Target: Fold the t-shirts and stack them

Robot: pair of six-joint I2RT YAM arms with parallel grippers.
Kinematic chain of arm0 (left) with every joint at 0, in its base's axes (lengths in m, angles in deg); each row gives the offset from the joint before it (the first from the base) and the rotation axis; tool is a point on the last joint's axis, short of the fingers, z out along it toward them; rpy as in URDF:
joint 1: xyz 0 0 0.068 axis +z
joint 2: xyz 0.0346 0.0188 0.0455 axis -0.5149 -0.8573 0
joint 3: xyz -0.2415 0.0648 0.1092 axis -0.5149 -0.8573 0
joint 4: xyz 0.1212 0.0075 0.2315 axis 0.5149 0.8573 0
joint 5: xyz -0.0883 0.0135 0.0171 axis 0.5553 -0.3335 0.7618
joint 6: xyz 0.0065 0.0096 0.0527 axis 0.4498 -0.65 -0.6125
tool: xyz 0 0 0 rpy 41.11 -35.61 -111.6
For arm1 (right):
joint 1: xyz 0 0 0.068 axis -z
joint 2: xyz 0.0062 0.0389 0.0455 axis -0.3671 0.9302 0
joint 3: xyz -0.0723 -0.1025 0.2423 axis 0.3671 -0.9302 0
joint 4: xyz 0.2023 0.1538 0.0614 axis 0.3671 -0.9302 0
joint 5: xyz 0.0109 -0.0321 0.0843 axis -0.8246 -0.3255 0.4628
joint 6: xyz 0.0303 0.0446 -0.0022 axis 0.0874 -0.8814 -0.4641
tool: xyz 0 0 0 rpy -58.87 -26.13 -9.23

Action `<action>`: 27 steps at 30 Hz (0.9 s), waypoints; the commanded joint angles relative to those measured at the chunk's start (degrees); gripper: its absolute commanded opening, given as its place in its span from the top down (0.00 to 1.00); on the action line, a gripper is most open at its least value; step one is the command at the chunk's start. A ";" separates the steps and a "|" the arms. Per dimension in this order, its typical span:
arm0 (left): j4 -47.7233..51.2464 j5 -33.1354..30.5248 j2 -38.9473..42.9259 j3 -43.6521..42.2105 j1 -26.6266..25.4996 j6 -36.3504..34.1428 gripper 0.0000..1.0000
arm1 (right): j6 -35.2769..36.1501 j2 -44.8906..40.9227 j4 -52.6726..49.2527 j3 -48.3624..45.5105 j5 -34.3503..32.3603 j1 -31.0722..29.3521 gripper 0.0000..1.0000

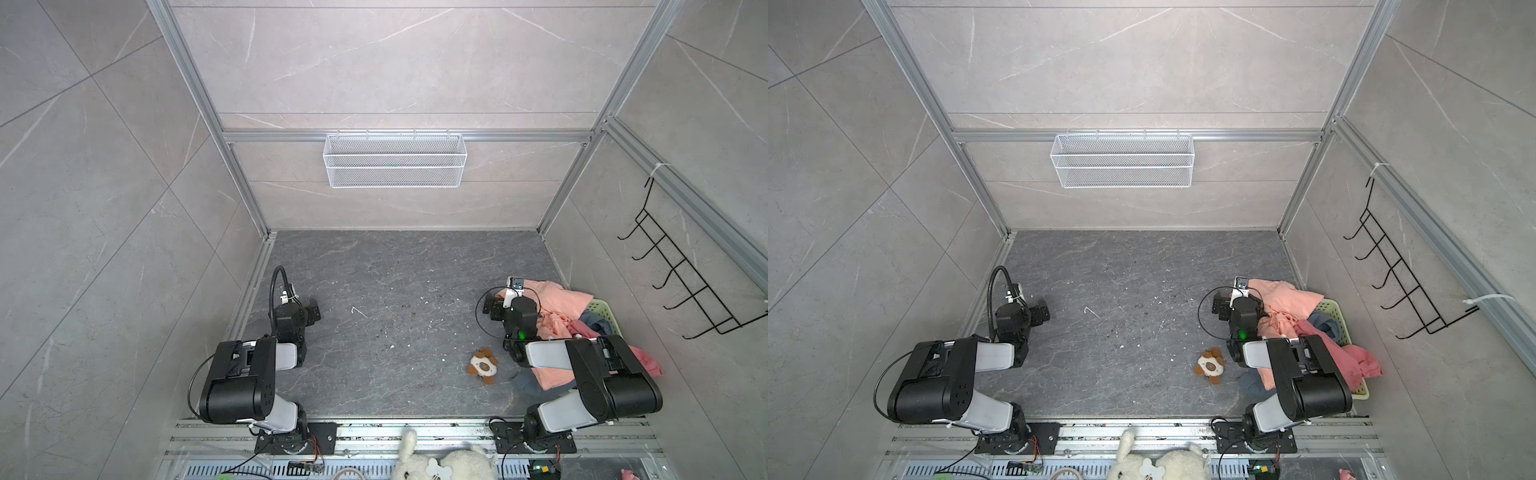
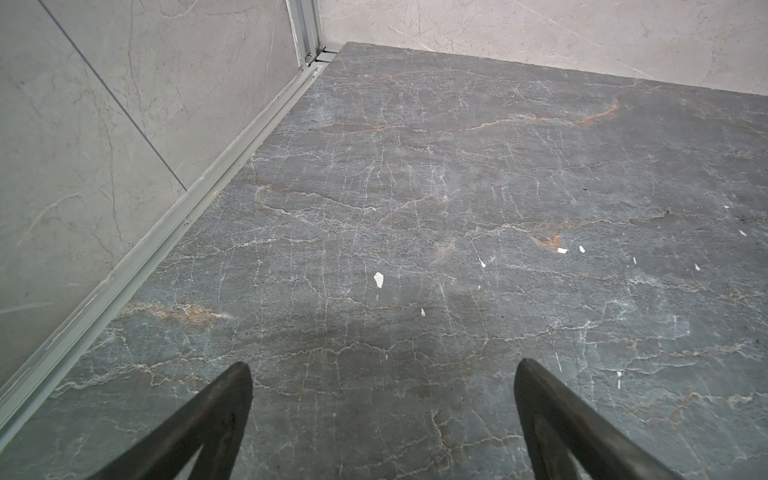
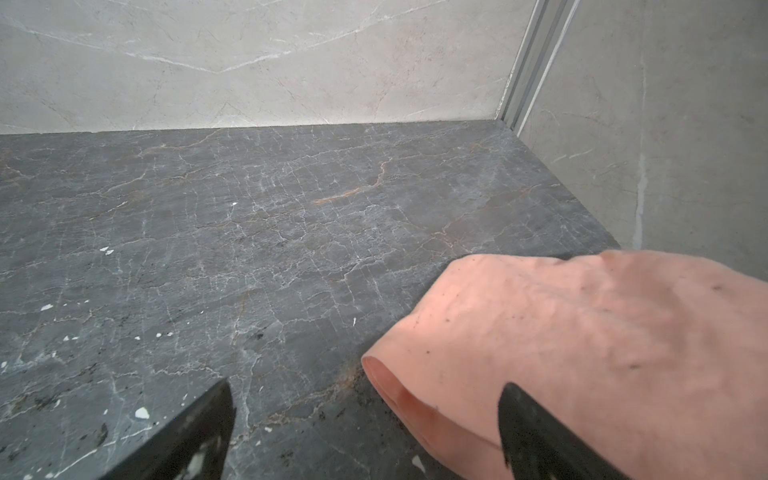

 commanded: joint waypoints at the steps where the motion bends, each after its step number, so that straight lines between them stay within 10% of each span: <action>1: -2.39 -0.27 0.10 0.77 -0.20 -1.02 0.00 | 0.74 -0.07 1.49 -0.45 0.54 -0.23 0.01; 12: -2.85 -0.70 0.24 0.83 -0.20 -1.10 0.00 | 0.48 -1.99 -2.24 1.09 0.04 -0.28 0.01; 19: 22.93 2.75 12.01 12.36 -4.50 -4.73 0.00 | -1.20 -15.24 -26.22 10.96 6.99 -0.29 0.01; 27: 46.43 5.83 16.04 37.47 -9.59 20.95 0.00 | -24.15 -14.49 -47.96 33.44 23.99 -2.03 0.01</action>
